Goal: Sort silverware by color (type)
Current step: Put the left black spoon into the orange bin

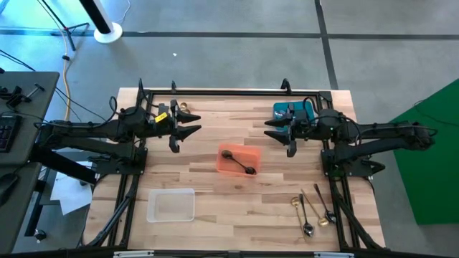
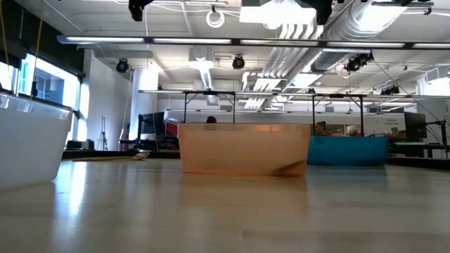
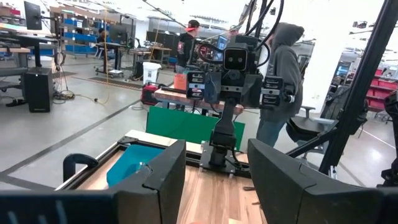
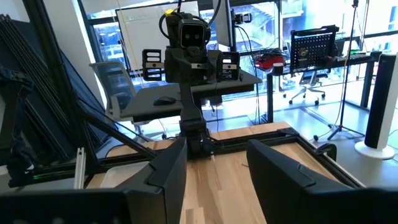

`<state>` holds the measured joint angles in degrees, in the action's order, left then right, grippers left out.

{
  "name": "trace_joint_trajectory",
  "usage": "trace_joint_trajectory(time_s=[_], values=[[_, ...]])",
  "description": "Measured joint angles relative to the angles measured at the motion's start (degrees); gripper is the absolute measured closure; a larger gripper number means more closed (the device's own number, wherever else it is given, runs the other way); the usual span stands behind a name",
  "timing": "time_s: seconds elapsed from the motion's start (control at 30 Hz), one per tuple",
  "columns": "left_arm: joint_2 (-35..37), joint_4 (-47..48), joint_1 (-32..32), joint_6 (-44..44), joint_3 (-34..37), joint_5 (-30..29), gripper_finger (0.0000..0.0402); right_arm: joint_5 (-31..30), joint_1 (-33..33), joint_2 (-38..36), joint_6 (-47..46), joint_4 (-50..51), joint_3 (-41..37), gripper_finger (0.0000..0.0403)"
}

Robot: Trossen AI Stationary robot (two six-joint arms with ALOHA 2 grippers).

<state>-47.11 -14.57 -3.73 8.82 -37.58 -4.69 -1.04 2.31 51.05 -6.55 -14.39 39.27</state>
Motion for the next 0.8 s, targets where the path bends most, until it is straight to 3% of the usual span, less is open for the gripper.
trace_joint_trajectory(time_s=[0.8], values=[[0.0,0.0,0.0,0.0,0.0,-0.4,0.0241,0.0,0.0,0.0,-0.9,0.0,0.0,0.0250]])
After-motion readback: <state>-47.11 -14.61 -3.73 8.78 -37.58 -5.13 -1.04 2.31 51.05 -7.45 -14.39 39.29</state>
